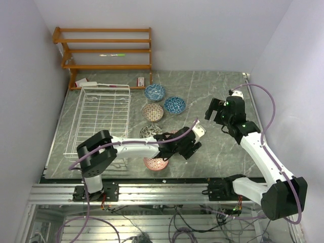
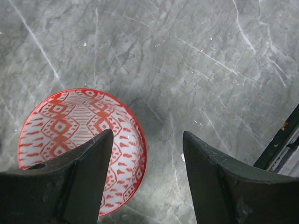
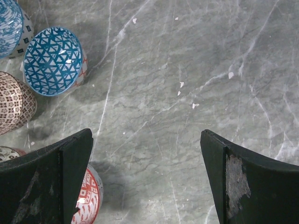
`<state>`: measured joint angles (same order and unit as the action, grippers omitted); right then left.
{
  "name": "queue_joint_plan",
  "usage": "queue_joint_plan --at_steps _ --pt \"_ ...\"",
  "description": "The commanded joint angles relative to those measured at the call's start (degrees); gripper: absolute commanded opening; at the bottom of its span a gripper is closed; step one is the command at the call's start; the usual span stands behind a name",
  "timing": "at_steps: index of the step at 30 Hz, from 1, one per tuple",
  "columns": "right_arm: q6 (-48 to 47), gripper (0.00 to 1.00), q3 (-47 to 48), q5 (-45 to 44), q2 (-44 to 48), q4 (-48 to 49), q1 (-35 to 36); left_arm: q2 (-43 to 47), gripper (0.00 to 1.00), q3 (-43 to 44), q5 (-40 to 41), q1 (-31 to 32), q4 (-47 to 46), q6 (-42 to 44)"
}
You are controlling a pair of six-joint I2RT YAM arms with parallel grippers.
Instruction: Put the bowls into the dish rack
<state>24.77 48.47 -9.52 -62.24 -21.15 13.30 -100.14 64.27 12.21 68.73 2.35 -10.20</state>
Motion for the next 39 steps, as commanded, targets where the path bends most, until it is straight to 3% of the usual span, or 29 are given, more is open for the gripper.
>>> queue_joint_plan --at_steps 1,5,9,17,21,32,39 --pt "-0.74 1.00 -0.79 2.55 1.30 0.90 -1.29 -2.62 0.71 3.10 -2.75 -0.92 -3.32 2.02" --pt "-0.78 1.00 -1.20 3.60 1.26 1.40 -1.76 -3.91 0.69 2.46 -2.27 -1.86 -4.84 2.26" --pt "-0.61 1.00 -1.87 4.27 1.31 2.08 -2.20 -5.93 0.58 2.58 -1.17 -2.02 -5.08 2.53" --pt "-0.31 1.00 -2.24 4.85 1.21 2.46 -2.78 -8.04 0.57 2.10 0.87 -2.02 -5.43 2.04" --pt "-0.29 1.00 -2.25 4.73 1.34 2.40 -3.08 -7.80 0.40 1.65 1.35 -2.02 -5.17 1.48" --pt "0.04 1.00 -2.11 4.95 2.01 2.20 -3.43 -8.38 0.08 1.56 2.38 -1.98 -3.35 1.15" --pt "0.22 1.00 -1.56 4.94 2.72 1.82 -3.47 -4.54 0.07 1.59 1.30 -1.93 -3.76 1.79"
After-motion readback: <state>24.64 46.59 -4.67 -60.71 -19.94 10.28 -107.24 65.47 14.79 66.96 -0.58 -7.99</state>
